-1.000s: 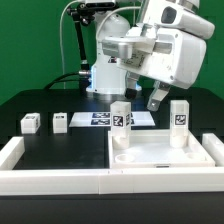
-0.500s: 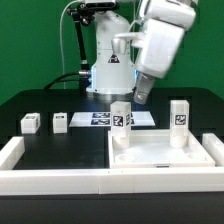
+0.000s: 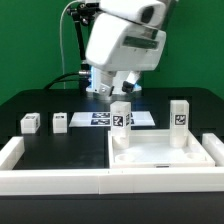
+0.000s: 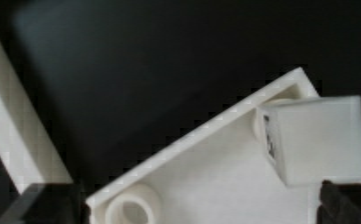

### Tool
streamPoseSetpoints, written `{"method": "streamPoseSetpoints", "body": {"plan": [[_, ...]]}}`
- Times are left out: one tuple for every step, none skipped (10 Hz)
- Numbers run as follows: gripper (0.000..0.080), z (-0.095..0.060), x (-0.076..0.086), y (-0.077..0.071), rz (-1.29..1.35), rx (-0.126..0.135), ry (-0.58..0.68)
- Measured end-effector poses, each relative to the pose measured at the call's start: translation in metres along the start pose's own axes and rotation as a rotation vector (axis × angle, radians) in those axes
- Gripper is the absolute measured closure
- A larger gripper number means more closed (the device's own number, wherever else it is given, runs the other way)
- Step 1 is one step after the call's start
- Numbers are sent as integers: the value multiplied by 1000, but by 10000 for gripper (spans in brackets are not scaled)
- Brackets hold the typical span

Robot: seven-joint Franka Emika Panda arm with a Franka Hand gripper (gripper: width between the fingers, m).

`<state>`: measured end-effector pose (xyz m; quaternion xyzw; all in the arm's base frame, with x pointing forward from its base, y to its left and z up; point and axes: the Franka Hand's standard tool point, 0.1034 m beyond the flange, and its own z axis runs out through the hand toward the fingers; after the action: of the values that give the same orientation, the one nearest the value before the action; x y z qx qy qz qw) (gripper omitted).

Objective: Assemble square table

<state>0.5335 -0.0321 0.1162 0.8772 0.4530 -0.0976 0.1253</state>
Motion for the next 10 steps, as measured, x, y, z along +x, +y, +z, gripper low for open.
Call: {"method": "streamPoseSetpoints", "body": {"plan": [[151,10,-17,-1,72,25,-7],[151,16,-35,6,125,40,-15],[151,23,-50,11,160,44,-19],[151,28,-60,13,222,53,-22],[151,27,-59,13,281,53,-20],[151,27,-55,11,347,59,-18],[151,27,-54,10,393,63,-17],[151,27,-53,9,432,69,-15],[151,27,-51,7,516,77,-14],[151,28,-50,5,571,90,-17]]}}
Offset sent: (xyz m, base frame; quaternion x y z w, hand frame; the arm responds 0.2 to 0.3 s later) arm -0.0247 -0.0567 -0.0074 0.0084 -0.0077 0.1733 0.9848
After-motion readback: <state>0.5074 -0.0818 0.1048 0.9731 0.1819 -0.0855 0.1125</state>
